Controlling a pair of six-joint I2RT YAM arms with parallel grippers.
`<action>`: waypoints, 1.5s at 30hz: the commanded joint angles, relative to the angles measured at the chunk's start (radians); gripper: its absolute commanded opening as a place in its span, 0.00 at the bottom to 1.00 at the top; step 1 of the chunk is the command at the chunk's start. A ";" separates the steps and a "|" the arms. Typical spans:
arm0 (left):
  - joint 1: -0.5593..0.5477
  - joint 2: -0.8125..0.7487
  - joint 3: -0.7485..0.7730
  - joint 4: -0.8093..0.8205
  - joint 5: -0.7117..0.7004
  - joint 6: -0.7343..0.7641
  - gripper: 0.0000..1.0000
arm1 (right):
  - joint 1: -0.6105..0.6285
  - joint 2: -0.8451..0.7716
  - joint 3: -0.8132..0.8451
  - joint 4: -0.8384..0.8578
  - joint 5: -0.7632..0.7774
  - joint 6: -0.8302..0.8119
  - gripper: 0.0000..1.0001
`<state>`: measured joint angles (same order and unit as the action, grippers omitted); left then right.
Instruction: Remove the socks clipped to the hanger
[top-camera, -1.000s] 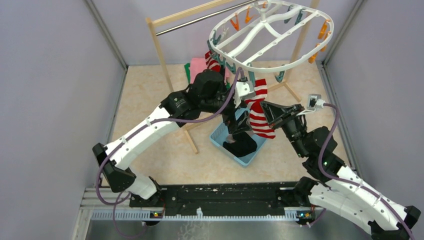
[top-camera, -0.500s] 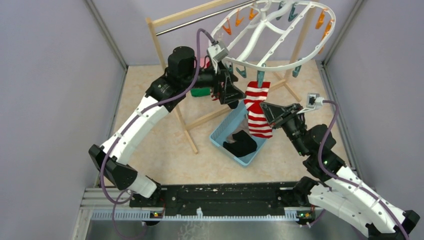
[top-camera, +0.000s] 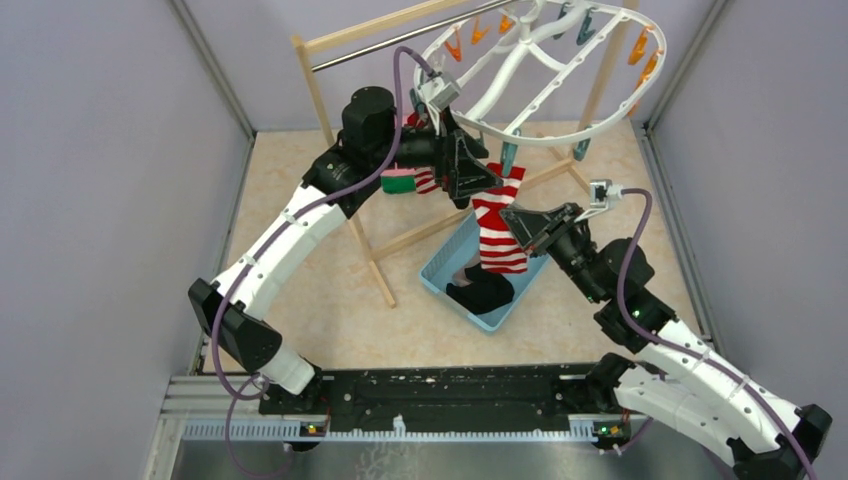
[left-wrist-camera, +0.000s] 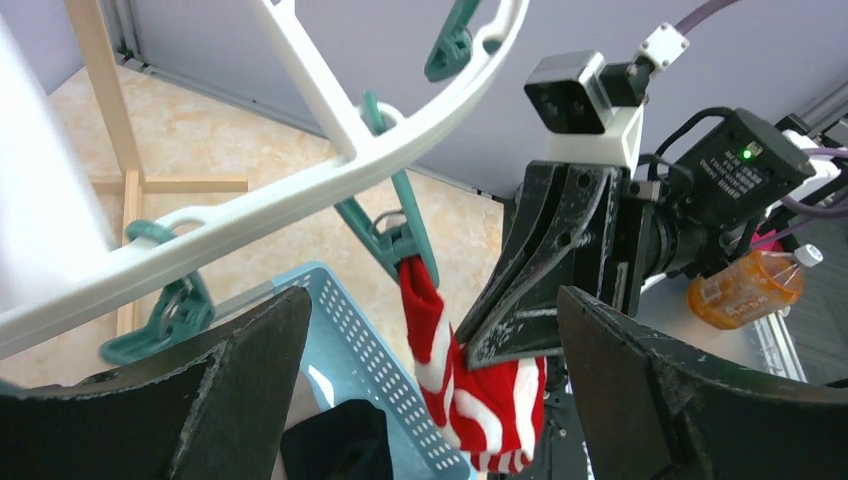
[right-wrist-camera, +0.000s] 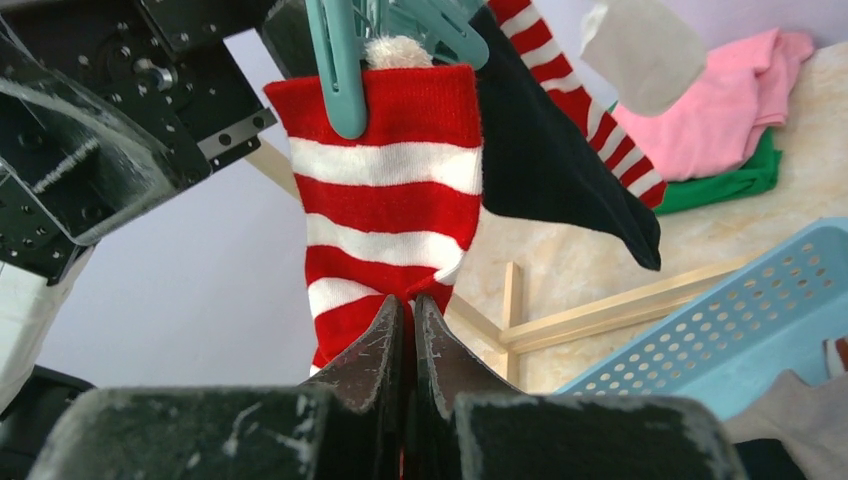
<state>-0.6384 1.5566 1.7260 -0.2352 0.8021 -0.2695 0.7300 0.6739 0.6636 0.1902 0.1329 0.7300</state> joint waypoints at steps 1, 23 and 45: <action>-0.001 -0.018 0.007 0.077 -0.058 -0.076 0.99 | -0.007 0.036 0.028 0.072 -0.083 0.033 0.00; -0.001 0.017 0.050 0.031 -0.271 -0.124 0.52 | -0.007 0.145 0.035 0.172 -0.157 0.061 0.00; 0.000 0.014 0.061 0.030 -0.282 -0.082 0.00 | -0.007 0.121 -0.093 0.084 -0.025 -0.095 0.00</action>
<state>-0.6384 1.5642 1.7412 -0.2398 0.5182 -0.3653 0.7300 0.7940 0.5926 0.2543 0.0669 0.6888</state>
